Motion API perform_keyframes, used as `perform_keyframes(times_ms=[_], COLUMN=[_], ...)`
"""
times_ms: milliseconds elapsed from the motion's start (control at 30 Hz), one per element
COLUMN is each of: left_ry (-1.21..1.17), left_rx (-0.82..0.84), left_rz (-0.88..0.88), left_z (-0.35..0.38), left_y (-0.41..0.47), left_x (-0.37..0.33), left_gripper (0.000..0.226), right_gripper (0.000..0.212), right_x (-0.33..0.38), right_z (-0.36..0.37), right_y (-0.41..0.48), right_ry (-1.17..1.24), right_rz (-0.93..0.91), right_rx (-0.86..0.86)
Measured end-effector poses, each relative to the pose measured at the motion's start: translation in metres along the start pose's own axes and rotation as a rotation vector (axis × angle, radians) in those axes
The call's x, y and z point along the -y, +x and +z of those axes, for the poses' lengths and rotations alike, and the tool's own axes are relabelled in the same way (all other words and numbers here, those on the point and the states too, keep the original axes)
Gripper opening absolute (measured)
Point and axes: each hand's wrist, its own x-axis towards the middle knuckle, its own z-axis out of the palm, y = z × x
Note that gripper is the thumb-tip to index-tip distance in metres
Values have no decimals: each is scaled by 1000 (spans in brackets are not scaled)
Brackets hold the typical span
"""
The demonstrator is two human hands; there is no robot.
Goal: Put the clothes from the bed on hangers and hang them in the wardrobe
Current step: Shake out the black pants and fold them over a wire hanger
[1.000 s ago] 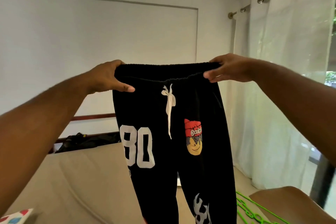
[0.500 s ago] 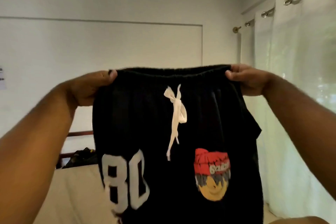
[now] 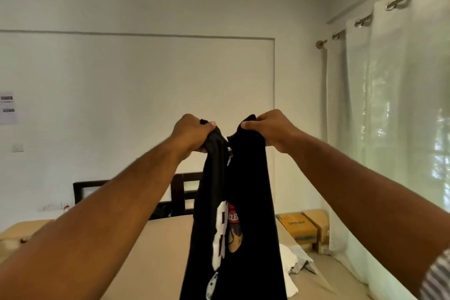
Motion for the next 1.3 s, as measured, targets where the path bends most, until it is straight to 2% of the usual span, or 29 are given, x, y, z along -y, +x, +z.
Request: perform_keyframes(times_ms=[300,367,433,500,633,700,733,800,867,900,967,1067,1200,1300], left_ry=[84,15,-57,-51,-87,-42,6,111,154,142,89,28,-41,-14], left_rx=[-27,-32,40,109,95,116,144,199,229,231,210,163,224,240], left_rz=[0,-20,-17,0,-4,62,135,319,465,513,572,530,320,305], left_z=[20,18,16,15,4,-3,-5,-7,-11,-14,-21,-31,-37,-27], left_y=[-4,-3,-7,-12,-6,-6,-7,-12,-14,-15,-18,-18,-22,-34], left_x=[-8,-9,-12,-11,6,13,15,15,16,17,18,28,48,62], left_gripper=[35,46,63,68,33,25,22,22,25,26,26,28,71,74], right_gripper=[19,19,25,31,41,33,30,50,75,75,52,33,40,49], right_x=[5,5,3,2,3,7,8,12,21,28,40,56,81,103], right_z=[27,27,29,30,21,14,10,4,-3,-6,-10,-8,3,0], right_y=[-14,-18,-24,-30,-38,-37,-34,-24,-18,-17,-15,-7,4,9], right_ry=[22,17,2,23,58,43,-27,-325,-533,-576,-664,-813,-985,-1070], right_rz=[-134,-170,-198,-233,-283,-320,-378,-494,-444,-351,-203,-272,-345,-358], right_rx=[147,189,237,310,436,424,372,250,346,441,580,524,444,410])
